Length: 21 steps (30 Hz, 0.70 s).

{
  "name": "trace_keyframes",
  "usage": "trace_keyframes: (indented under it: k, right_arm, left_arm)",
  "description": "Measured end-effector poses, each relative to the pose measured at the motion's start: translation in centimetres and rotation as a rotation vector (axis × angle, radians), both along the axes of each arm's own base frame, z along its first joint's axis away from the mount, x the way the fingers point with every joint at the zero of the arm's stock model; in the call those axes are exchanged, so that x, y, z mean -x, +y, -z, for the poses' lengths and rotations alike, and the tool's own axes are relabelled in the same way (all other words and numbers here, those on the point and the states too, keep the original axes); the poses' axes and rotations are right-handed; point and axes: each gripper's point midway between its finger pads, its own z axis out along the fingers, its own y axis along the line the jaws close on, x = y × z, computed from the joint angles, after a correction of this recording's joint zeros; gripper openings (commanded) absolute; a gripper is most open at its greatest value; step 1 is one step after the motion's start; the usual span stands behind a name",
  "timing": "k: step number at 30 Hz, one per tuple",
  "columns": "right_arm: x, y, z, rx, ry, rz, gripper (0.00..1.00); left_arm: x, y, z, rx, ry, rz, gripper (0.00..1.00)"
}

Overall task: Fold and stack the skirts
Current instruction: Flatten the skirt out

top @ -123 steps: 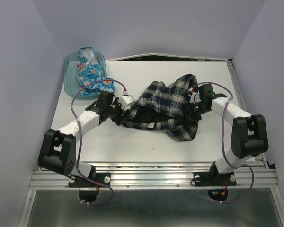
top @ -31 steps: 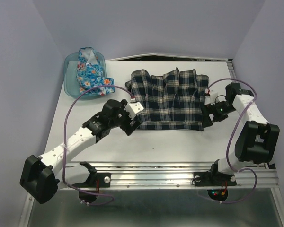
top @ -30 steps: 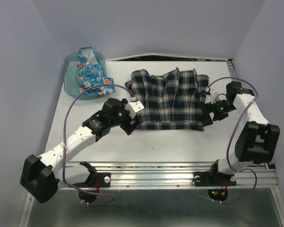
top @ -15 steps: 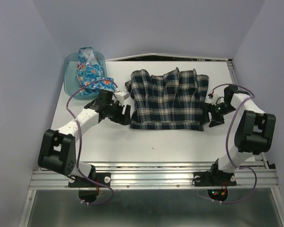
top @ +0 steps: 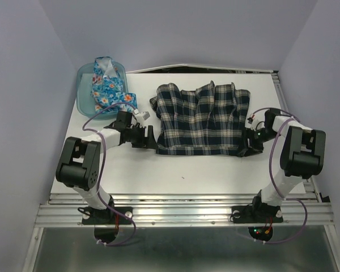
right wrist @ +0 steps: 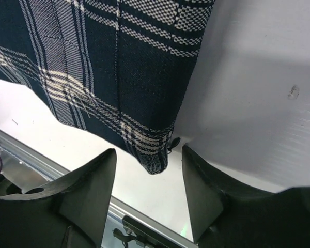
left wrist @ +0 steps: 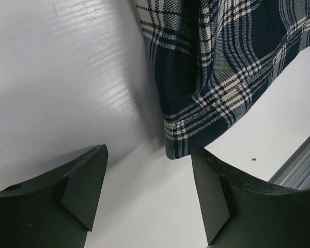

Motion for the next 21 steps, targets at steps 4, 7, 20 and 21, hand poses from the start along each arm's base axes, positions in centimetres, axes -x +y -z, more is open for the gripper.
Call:
trace_keyframes:
  k: [4, 7, 20, 21]
  right_arm:
    - [-0.2, 0.4, 0.2, -0.029, 0.004, 0.009, 0.50]
    - [-0.3, 0.8, 0.4, -0.056, 0.015, 0.017, 0.45]
    - [-1.1, 1.9, -1.4, -0.131, -0.034, 0.040, 0.01]
    - [-1.3, 1.9, -2.1, -0.139, -0.050, 0.046, 0.01]
  left_arm:
    - [-0.2, -1.0, -0.1, 0.067, -0.011, 0.015, 0.74]
    - [-0.2, -1.6, -0.1, 0.108, -0.007, 0.023, 0.71]
    - [1.0, -2.3, 1.0, 0.122, 0.050, 0.035, 0.00]
    - [1.0, -2.2, 0.5, 0.124, 0.045, 0.032, 0.00]
